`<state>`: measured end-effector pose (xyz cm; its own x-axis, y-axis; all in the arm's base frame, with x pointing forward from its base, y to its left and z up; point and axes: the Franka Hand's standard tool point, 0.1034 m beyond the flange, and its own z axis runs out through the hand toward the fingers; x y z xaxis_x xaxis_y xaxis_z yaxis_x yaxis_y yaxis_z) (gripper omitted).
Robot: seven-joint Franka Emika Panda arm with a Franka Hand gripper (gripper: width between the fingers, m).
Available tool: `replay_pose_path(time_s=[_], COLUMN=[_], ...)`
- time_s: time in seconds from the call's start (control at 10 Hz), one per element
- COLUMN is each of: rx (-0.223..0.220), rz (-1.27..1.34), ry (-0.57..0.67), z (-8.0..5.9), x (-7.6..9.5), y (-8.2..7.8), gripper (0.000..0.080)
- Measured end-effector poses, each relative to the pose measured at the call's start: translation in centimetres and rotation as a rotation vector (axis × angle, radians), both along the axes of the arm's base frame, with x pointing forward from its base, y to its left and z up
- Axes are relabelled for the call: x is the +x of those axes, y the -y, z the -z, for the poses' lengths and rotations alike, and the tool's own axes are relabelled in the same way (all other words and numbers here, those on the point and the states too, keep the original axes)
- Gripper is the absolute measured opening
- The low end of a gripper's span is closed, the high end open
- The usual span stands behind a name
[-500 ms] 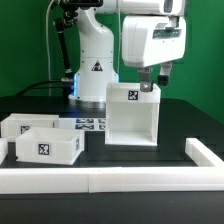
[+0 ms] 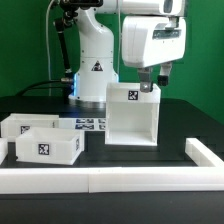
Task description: Assemble drawer
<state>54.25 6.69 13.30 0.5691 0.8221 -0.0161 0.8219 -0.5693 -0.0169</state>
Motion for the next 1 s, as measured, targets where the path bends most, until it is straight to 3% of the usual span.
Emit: replay_pose_path(time_s=[0.3, 0.5, 1.0], rx=[-0.012, -0.004, -0.008], rz=[0.189, 0.427, 0.710], ry=[-0.015, -0.022, -0.025], z=[0.0, 0.2, 0.2], x=[-0.9, -1.5, -1.5], y=[0.8, 0.5, 0.3], gripper=[0.0650, 0.0650, 0.0650])
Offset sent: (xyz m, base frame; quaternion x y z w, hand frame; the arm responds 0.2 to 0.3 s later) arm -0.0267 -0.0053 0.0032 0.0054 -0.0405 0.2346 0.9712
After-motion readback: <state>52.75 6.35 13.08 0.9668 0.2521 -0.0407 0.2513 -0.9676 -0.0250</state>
